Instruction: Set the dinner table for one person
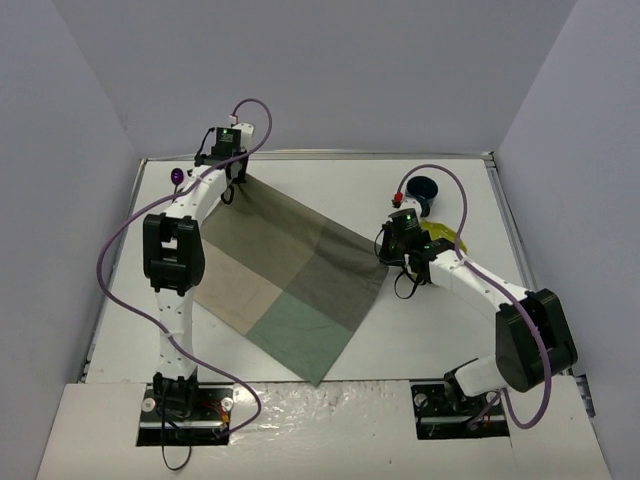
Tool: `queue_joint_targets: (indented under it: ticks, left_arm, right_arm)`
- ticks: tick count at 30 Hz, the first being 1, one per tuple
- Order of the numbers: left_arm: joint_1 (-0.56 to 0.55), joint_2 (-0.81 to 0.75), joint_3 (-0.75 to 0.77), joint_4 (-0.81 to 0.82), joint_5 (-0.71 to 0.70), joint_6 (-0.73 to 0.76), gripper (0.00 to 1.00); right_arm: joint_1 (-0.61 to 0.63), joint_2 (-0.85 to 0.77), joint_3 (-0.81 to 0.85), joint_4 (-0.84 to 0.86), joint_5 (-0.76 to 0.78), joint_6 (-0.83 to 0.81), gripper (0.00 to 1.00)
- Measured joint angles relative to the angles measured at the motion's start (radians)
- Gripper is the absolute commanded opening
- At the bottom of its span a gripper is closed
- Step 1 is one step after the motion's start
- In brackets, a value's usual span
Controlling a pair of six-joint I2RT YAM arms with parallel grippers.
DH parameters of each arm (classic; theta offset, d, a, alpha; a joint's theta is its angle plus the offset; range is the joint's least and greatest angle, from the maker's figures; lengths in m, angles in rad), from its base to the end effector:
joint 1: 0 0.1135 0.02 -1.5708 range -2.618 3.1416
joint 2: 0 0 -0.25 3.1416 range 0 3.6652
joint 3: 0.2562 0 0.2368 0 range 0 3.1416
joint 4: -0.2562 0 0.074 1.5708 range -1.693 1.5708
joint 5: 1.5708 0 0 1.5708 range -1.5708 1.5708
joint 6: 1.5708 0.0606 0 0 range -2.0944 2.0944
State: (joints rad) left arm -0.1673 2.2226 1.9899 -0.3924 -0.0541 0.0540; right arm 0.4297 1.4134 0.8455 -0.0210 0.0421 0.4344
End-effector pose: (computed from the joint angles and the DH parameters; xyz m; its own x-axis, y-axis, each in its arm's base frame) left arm 0.5108 -0.0829 0.2391 -0.5695 0.1508 -0.8080 0.1540 0.9852 0.0754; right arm 0.2902 0.1302 0.2131 -0.6198 0.1785 -0.7642 -0.1362 0.9345 0.3288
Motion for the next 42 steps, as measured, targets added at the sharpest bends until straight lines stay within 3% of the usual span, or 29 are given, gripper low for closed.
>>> queue_joint_targets:
  ticks: [9, 11, 13, 16, 19, 23, 28, 31, 37, 42]
  left_arm:
    - [-0.002, 0.227, 0.228, 0.084, -0.010, -0.009, 0.06]
    - [-0.002, 0.276, 0.270, 0.096, -0.012, -0.011, 0.09]
    - [-0.002, 0.318, 0.303, 0.114, -0.019, -0.012, 0.16]
    - [0.000, 0.354, 0.331, 0.140, -0.042, -0.014, 0.41]
    - [0.006, 0.356, 0.333, 0.158, -0.066, -0.023, 0.76]
    - [0.013, 0.327, 0.324, 0.168, -0.091, -0.045, 0.96]
    - [0.015, 0.145, 0.180, 0.142, -0.126, -0.118, 0.97]
    - [0.015, -0.056, 0.014, 0.095, -0.153, -0.197, 0.97]
    - [0.015, -0.446, -0.337, 0.068, -0.188, -0.343, 0.97]
    - [0.020, -0.529, -0.557, 0.067, -0.195, -0.412, 0.97]
  right_arm:
    - [-0.025, 0.196, 0.069, 0.092, -0.019, -0.005, 0.00]
    - [-0.029, 0.226, 0.091, 0.094, -0.012, -0.005, 0.06]
    - [-0.034, 0.249, 0.110, 0.095, 0.000, -0.004, 0.21]
    - [-0.046, 0.273, 0.134, 0.079, 0.040, -0.004, 0.43]
    - [-0.056, 0.284, 0.154, 0.054, 0.082, -0.013, 0.61]
    - [-0.063, 0.283, 0.190, 0.028, 0.122, -0.030, 0.66]
    - [-0.049, 0.226, 0.204, 0.012, 0.112, -0.060, 0.72]
    - [-0.009, 0.177, 0.203, 0.011, 0.088, -0.078, 0.82]
    - [0.123, 0.157, 0.182, 0.034, 0.030, -0.127, 0.90]
    - [0.181, 0.209, 0.179, 0.058, -0.012, -0.170, 0.92]
